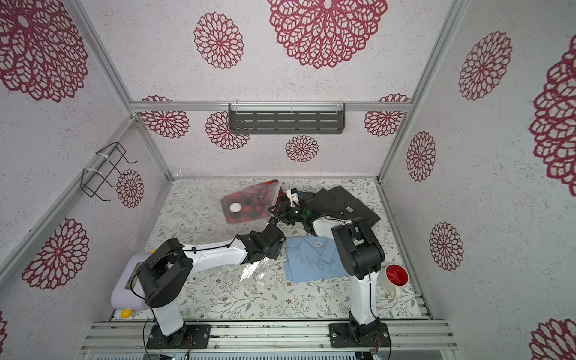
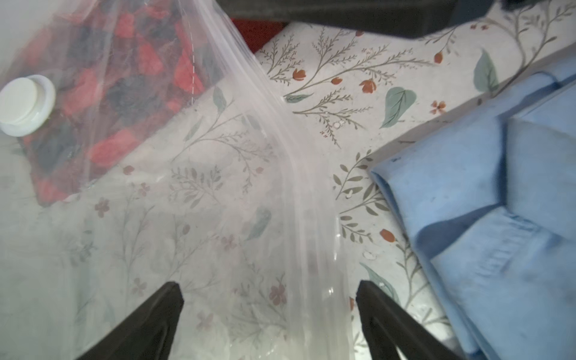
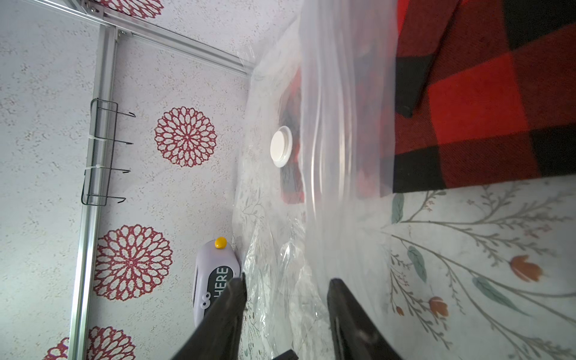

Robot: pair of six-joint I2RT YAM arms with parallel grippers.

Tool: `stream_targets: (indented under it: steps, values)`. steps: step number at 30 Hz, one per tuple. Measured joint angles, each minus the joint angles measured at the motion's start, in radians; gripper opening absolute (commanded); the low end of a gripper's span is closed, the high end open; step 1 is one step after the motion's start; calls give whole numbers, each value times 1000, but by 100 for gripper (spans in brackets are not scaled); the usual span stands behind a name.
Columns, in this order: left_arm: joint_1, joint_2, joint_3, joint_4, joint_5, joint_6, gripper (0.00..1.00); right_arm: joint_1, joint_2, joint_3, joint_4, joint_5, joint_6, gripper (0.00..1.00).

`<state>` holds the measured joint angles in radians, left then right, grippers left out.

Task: Place the folded shirt into the vacuum bag
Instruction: Adjust the vacuum bag at the center of the board.

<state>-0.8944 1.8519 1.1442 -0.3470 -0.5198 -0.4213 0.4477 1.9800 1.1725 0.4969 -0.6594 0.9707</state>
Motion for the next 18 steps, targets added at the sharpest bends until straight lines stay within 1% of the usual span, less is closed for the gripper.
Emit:
stream_targets:
  steps: [4, 6, 12, 15, 18]
  values:
    - [-2, 0, 0, -21, -43, 2, 73, 0, 0, 0, 0, 0, 0, 48]
    - [-2, 0, 0, -24, -60, 1, 69, 0, 0, 0, 0, 0, 0, 48]
    - [-2, -14, -8, -23, -78, 0, 66, -1, 0, -3, 0, 0, 0, 48]
    - [-2, -37, -24, -15, -77, -2, 60, -2, 0, -7, 0, 0, 0, 48]
    - [5, -65, -41, -8, -72, -7, 59, -3, 0, -9, 1, 0, 0, 48]
